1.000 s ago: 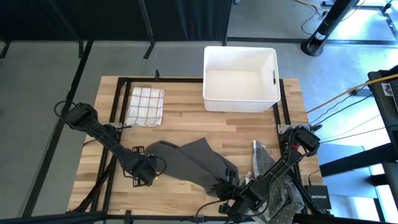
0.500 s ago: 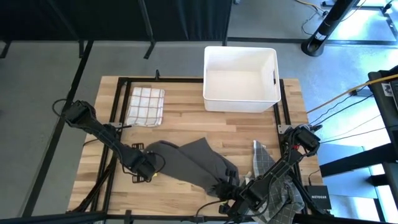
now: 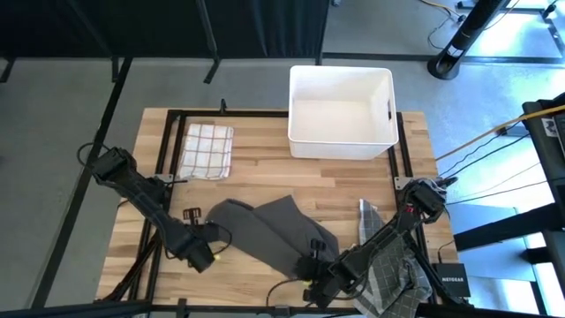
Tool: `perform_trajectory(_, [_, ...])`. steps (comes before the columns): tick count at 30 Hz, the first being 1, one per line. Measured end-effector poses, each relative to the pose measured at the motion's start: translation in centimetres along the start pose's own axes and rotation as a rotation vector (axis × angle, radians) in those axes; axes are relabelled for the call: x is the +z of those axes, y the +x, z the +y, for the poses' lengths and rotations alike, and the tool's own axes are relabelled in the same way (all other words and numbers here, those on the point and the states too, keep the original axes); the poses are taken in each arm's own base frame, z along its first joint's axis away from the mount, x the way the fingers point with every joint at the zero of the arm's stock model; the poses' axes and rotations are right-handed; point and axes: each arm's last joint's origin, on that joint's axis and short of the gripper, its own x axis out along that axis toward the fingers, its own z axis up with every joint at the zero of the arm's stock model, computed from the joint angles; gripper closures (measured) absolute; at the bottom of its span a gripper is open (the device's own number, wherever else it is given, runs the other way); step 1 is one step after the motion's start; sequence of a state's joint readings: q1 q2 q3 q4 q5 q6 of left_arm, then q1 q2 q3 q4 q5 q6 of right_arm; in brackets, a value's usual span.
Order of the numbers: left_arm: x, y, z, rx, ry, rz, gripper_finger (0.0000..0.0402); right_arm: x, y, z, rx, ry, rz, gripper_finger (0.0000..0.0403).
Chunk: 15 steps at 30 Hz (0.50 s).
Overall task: Fold towel
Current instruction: Fold the grey towel and put beside the white towel
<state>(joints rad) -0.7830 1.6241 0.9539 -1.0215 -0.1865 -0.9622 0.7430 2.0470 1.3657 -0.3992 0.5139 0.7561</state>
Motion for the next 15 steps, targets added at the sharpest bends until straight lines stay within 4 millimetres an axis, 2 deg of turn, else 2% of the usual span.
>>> perform_trajectory(3, [0.4, -3.1, -0.8, -0.058, 0.045, -0.036, 0.0399, 2.0, -2.9, 0.3, -0.028, -0.072, -0.055, 0.0400])
perform_trajectory(8, [0.6, -9.0, -0.7, -0.120, 0.082, -0.131, 0.0399, 5.7, -10.3, 0.7, -0.110, -0.186, -0.240, 0.0401])
perform_trajectory(12, [0.3, -13.6, 0.8, -0.099, 0.103, -0.289, 0.0398, 8.5, -17.2, 0.1, -0.230, -0.256, -0.415, 0.0401])
perform_trajectory(15, [0.0, -16.8, 2.5, -0.055, 0.094, -0.463, 0.0397, 9.9, -21.4, -1.2, -0.323, -0.269, -0.504, 0.0401])
